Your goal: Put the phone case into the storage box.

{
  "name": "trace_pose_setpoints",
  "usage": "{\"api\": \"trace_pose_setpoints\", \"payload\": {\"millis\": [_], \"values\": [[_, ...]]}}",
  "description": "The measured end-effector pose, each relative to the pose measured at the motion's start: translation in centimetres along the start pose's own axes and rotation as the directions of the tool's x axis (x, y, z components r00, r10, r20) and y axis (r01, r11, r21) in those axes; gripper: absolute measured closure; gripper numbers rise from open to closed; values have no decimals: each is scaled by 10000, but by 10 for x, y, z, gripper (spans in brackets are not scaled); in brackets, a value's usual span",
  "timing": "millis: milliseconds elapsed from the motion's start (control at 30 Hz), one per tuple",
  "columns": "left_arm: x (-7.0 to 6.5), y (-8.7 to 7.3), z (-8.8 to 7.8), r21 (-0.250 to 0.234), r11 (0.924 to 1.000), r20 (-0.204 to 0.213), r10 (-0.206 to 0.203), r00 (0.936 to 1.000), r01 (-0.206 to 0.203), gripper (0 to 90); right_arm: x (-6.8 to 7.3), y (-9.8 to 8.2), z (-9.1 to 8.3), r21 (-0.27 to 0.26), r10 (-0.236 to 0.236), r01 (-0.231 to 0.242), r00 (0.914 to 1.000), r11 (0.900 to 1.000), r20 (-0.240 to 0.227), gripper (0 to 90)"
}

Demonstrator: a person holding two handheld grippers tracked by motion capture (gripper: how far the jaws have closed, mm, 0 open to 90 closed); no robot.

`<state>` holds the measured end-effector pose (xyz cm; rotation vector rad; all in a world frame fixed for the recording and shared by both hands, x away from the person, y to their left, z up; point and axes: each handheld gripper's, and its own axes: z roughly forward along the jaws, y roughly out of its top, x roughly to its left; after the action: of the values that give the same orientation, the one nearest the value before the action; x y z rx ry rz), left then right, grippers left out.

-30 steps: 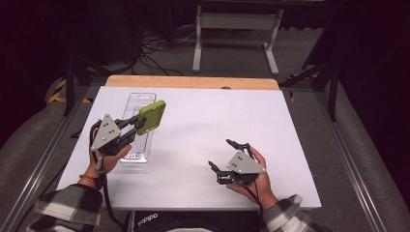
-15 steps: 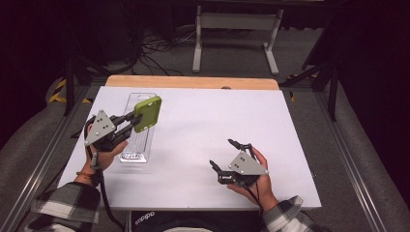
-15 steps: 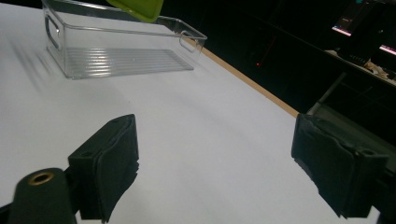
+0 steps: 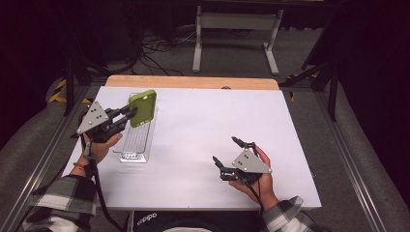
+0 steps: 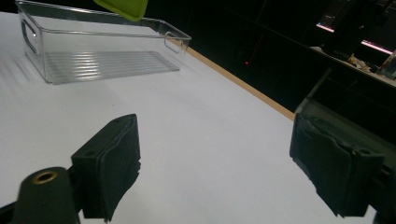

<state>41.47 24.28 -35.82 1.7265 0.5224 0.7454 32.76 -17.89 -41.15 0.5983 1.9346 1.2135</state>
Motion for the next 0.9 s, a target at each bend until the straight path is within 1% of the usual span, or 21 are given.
{"api": "trace_pose_setpoints", "payload": {"millis": [167,300,333,400,433,467,533,567,667,700,767,833,867,900], "values": [[12,-2,8,86,9998,-28,-157,9999,158,785,0,-1,-1,35,7,-8,10000,10000,38,166],[23,-1,16,284,9994,-44,-205,9998,206,785,-2,-2,-4,51,206,-206,9997,9998,128,166],[25,-1,18,280,9993,-93,-259,9996,261,785,-3,-2,-4,66,209,-210,9997,9998,152,166],[30,-2,22,417,9987,-151,-275,9995,281,785,-3,-2,-4,68,255,-256,9995,9996,162,166],[33,-2,23,482,9983,-101,-334,9994,339,785,-3,-2,-4,83,254,-255,9995,9996,170,166],[35,-3,25,432,9983,-128,-395,9991,400,785,-4,-3,-4,70,314,-315,9994,9995,139,166],[39,-4,26,518,9974,-108,-502,9987,507,785,-3,-3,-4,103,455,-455,9990,9989,25,166],[41,-5,27,510,9967,-94,-622,9980,626,785,-2,-3,-4,125,406,-406,9992,9991,6,166],[45,-6,30,524,9962,-127,-695,9975,701,785,0,-2,-3,147,325,-324,9995,9994,-49,166],[47,-6,31,615,9958,-109,-679,9976,684,785,0,-2,-3,161,292,-291,9996,9994,-68,166],[49,-7,32,586,9959,-145,-686,9975,693,785,1,-2,-2,197,241,-237,9995,9995,-192,165],[51,-9,35,504,9953,-227,-820,9964,830,785,2,-2,-2,196,172,-167,9996,9997,-240,165],[53,-9,35,561,9946,-226,-862,9960,874,785,2,-2,-2,216,158,-153,9995,9996,-256,165],[55,-11,37,513,9936,-218,-1001,9947,1011,785,3,-2,-2,231,136,-130,9995,9996,-269,165]]}}
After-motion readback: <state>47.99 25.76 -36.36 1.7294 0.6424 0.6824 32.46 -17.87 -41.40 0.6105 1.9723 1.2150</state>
